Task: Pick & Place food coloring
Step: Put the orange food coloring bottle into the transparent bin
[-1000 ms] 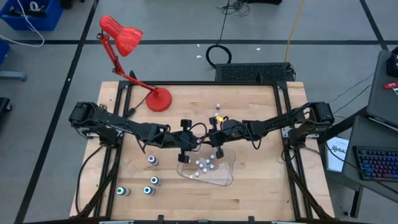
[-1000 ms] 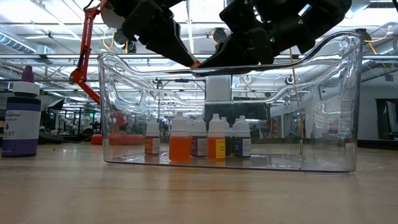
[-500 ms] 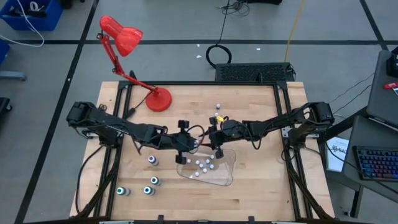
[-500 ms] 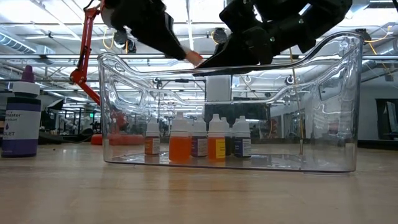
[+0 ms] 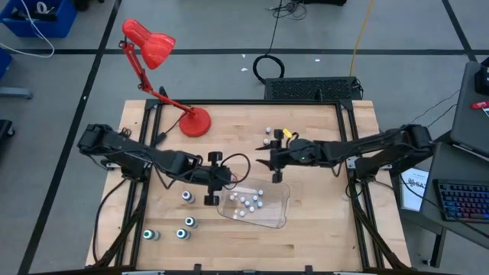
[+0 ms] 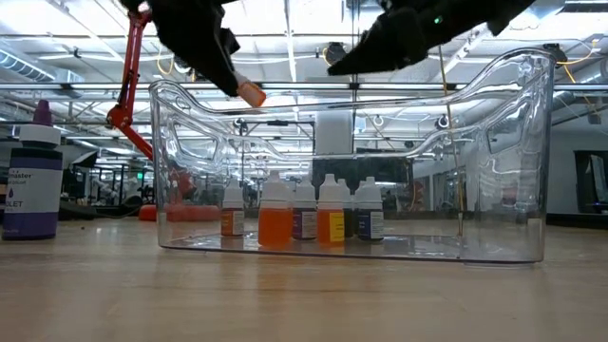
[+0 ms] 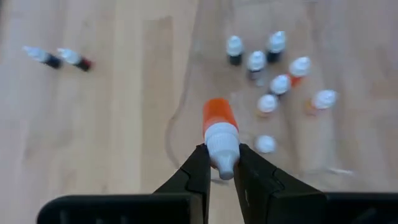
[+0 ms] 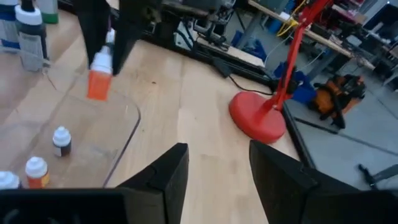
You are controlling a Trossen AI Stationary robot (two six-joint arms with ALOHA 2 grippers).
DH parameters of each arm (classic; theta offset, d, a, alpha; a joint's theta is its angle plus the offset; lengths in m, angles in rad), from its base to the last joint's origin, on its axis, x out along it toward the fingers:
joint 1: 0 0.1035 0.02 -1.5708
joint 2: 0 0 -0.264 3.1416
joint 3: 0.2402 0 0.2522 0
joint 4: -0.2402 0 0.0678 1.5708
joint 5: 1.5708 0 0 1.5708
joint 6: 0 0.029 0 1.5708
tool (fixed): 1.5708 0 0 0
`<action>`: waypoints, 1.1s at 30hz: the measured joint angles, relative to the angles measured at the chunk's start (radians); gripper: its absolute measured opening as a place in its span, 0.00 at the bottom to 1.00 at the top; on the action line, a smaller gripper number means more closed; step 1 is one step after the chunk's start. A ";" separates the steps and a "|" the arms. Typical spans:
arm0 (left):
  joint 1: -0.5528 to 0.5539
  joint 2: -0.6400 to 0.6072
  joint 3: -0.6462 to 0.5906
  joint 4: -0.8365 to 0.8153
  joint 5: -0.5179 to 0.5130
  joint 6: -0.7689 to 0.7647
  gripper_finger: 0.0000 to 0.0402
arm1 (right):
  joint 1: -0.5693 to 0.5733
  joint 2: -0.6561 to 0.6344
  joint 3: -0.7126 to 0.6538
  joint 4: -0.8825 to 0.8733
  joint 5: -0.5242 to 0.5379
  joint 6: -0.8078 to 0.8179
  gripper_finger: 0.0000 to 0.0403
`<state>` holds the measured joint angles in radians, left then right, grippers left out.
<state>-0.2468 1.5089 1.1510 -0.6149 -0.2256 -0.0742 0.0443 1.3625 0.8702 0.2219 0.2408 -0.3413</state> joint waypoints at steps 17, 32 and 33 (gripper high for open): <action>0.087 0.370 0.635 -0.703 0.113 0.041 0.13 | -0.107 -0.213 -0.001 -0.101 -0.001 0.017 0.38; 0.114 0.657 0.751 -0.771 0.257 0.097 0.13 | -0.156 -0.375 -0.001 -0.209 -0.006 0.034 0.37; 0.114 0.662 0.751 -0.771 0.259 0.097 0.13 | -0.157 -0.376 -0.001 -0.208 -0.006 0.034 0.36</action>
<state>-0.1329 2.1713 1.9018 -1.3857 0.0338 0.0231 -0.1123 0.9867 0.8696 0.0139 0.2352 -0.3073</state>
